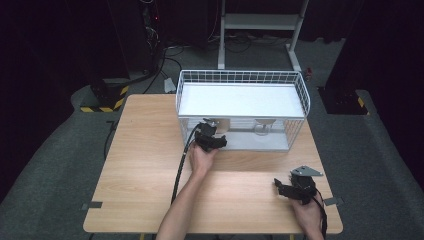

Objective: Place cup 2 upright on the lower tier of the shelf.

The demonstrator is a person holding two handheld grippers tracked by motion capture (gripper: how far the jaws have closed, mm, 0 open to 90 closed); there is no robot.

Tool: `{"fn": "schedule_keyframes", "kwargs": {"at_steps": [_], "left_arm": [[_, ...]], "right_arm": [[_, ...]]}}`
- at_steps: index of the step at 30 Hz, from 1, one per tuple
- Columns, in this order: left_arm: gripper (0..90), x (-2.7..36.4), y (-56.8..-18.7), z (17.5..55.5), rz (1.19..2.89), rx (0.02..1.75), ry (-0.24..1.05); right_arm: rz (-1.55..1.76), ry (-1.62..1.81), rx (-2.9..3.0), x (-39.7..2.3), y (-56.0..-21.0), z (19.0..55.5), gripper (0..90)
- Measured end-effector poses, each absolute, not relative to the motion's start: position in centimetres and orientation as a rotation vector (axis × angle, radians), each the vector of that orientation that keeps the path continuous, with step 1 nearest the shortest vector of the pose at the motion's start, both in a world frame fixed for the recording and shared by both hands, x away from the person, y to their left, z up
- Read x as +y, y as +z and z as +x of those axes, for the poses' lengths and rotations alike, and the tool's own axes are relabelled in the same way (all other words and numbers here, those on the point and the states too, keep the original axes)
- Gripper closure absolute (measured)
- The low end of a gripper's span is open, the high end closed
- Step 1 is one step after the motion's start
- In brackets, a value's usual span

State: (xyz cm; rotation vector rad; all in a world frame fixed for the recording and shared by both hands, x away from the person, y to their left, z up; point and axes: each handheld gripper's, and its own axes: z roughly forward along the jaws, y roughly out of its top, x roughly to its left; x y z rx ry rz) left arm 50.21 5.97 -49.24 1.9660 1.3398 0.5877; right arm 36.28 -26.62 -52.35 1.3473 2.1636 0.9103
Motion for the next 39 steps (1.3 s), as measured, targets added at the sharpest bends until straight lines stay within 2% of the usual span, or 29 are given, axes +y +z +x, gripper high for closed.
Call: {"fn": "schedule_keyframes", "kwargs": {"at_steps": [39], "left_arm": [[26.3, 8.4, -47.8, 45.8, 1.886, 1.249, 0.569]], "right_arm": [[1.353, 0.911, 2.162, -26.6, -52.3, 36.3, 25.7]]}}
